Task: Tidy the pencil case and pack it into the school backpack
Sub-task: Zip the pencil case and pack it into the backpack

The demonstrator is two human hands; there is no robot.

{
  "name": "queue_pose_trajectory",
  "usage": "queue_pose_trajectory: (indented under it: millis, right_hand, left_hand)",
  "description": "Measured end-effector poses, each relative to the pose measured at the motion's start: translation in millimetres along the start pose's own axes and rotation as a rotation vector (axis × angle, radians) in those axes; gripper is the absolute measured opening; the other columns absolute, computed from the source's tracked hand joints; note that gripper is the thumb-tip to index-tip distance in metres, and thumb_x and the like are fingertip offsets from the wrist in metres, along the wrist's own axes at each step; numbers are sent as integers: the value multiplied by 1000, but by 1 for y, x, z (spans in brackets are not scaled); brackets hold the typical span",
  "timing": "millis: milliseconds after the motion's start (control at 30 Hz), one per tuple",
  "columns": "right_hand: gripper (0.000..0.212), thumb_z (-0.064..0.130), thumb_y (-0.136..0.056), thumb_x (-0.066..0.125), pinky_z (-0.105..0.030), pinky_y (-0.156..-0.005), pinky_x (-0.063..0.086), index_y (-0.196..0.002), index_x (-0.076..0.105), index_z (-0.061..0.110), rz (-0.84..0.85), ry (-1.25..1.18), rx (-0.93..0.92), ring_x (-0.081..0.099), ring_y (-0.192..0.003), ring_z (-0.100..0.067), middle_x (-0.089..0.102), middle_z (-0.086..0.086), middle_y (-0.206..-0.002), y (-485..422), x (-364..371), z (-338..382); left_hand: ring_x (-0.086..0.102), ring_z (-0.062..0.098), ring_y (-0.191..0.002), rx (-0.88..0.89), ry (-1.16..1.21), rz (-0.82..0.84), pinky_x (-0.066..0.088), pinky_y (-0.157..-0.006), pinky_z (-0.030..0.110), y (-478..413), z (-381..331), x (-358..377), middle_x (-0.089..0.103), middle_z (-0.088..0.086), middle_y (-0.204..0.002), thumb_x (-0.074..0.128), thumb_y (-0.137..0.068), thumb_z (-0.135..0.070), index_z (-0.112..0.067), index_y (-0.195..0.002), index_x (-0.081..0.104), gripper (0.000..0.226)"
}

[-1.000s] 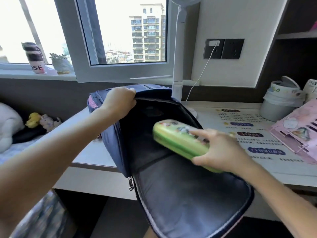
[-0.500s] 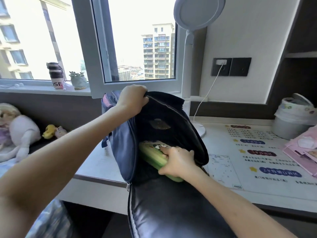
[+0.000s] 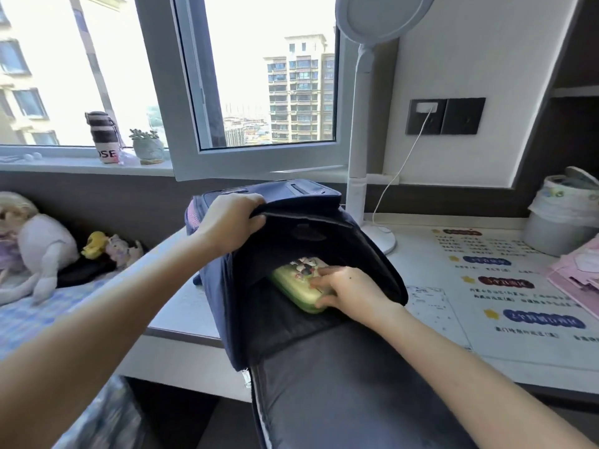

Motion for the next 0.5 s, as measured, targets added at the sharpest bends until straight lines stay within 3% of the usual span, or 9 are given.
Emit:
queue_pose_trajectory:
  millis: [100, 200, 267, 300, 400, 500]
  right_hand:
    - [43, 32, -86, 60, -35, -98, 42, -128, 56, 24, -89, 87, -13, 47, -125, -26, 52, -5, -137, -7, 4, 15]
    - [40, 33, -85, 60, -32, -93, 45, -125, 57, 30, -238, 72, -33, 52, -120, -21, 59, 4, -129, 19, -11, 22]
    - [35, 37, -86, 60, -29, -88, 45, -121, 60, 33, -283, 17, 22, 57, -112, -15, 65, 10, -117, 53, -29, 14]
    - [32, 38, -86, 60, -28, -81, 45, -117, 64, 33, -292, -9, 89, 61, -102, -14, 69, 10, -104, 74, -37, 5]
    - [27, 45, -86, 56, -27, -60, 41, -104, 70, 30, -332, -45, 343, 62, -75, -16, 65, 10, -73, 130, -47, -36]
    - [34, 58, -83, 49, -26, -57, 43, -107, 60, 37, -106, -105, 549, 65, -66, -14, 67, 6, -72, 167, -34, -66]
  left_hand:
    - [61, 30, -94, 13, 31, 52, 35, -70, 27, 7, -1, 7, 70, 10, -98, 61, -81, -22, -12, -102, 65, 24]
    - [61, 18, -102, -20, 150, 79, 35, -81, 18, 20, 8, 3, 68, -1, -108, 66, -80, -31, -18, -109, 64, 32]
    - [59, 16, -100, -51, 241, -53, 30, -85, 11, 40, 16, -6, 67, -1, -105, 65, -81, -32, -17, -105, 65, 28]
    - [59, 18, -93, -80, 248, -160, 33, -85, 14, 54, 20, -10, 66, 0, -98, 63, -81, -31, -16, -98, 66, 24]
    - [54, 21, -69, -333, 240, -338, 38, -67, 27, 95, 29, -13, 61, 4, -75, 58, -82, -22, -9, -78, 61, 13]
    - [54, 29, -66, -580, 315, -157, 41, -64, 33, 133, 36, 8, 59, 10, -68, 54, -86, -21, -3, -75, 58, 21]
Point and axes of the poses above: each hand's wrist, its own y-axis away from the middle knuckle, its own x-axis out of the palm, z = x × y, the point moved 1 cm from there along -y, towards the middle knuckle
